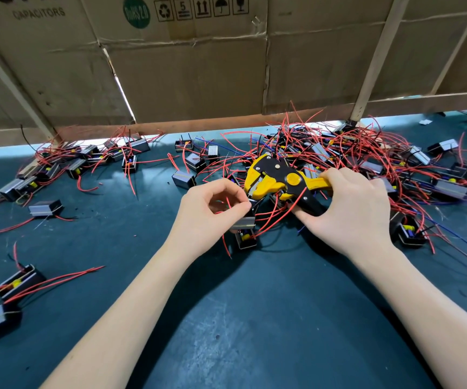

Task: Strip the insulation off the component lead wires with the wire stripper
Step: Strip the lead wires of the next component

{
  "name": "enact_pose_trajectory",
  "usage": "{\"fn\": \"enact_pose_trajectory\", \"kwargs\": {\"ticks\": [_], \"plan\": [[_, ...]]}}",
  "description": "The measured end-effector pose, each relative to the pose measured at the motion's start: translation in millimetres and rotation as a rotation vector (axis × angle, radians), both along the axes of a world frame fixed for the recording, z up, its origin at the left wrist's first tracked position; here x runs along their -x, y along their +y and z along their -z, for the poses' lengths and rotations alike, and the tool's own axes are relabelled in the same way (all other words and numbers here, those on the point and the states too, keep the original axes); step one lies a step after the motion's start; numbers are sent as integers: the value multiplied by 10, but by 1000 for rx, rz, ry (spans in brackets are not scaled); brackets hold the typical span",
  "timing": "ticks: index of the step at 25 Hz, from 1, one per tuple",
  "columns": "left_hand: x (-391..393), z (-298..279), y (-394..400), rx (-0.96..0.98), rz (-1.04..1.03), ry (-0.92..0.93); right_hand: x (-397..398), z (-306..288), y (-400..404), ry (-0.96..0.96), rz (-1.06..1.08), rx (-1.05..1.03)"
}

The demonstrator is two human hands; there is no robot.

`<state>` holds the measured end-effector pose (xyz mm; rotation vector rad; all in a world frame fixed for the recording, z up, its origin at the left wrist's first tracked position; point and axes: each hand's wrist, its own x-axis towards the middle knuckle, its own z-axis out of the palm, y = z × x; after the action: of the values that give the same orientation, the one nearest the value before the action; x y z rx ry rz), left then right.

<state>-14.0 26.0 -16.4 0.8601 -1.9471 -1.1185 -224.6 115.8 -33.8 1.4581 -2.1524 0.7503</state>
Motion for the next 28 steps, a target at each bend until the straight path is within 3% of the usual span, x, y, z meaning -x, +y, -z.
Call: {"fn": "enact_pose_trajectory", "kwargs": {"ticks": [7, 11, 18, 24, 28], "plan": [[-31, 11, -58, -91, 72, -4, 6, -13, 9, -4, -3, -13], [-35, 35, -73, -32, 15, -38, 20, -8, 5, 1, 3, -8], [-71, -11, -88, -118, 20, 24, 45, 8, -14, 3, 20, -21], [-76, -46, -35, -59, 68, -109, 47, 13, -9, 2, 15, 0], [-54, -75, 33, 132, -12, -265, 47, 15, -12, -17, 10, 5]]}}
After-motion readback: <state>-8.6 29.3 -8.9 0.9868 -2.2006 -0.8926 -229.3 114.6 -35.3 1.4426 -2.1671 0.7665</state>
